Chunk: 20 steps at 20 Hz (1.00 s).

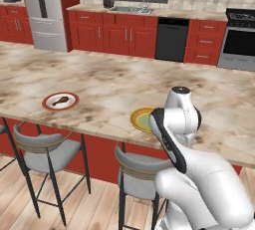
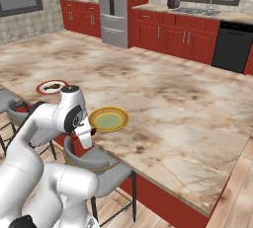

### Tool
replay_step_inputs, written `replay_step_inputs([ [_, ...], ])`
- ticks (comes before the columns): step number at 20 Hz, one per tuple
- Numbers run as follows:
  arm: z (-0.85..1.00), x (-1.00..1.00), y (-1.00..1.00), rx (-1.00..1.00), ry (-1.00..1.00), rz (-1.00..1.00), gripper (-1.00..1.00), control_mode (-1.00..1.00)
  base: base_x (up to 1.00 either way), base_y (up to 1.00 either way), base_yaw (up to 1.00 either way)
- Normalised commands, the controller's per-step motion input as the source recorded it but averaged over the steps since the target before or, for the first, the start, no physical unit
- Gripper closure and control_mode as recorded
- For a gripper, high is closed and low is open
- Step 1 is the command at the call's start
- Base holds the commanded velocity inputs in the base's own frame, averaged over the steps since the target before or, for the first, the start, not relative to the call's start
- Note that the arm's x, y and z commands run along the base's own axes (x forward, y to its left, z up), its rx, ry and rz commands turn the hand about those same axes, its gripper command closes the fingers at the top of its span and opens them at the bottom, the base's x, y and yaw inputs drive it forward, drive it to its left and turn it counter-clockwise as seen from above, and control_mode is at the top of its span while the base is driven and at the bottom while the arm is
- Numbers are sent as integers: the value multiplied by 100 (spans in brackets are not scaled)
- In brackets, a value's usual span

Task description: Take the chicken drumsticks from the pan and place one on each plate on the dining counter.

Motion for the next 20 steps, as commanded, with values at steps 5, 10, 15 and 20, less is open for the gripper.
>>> replay_step_inputs([
  [5, 17, 91, -14, 1, 18, 0, 100, -100, 0, 0, 0],
  [10, 0, 91, -4, 0, 5, 0, 100, -100, 0, 0, 0],
  [15, -22, 88, 0, 0, 0, 0, 100, -100, 0, 0, 0],
  [20, -59, 78, 0, 0, 0, 0, 100, -100, 0, 0, 0],
])
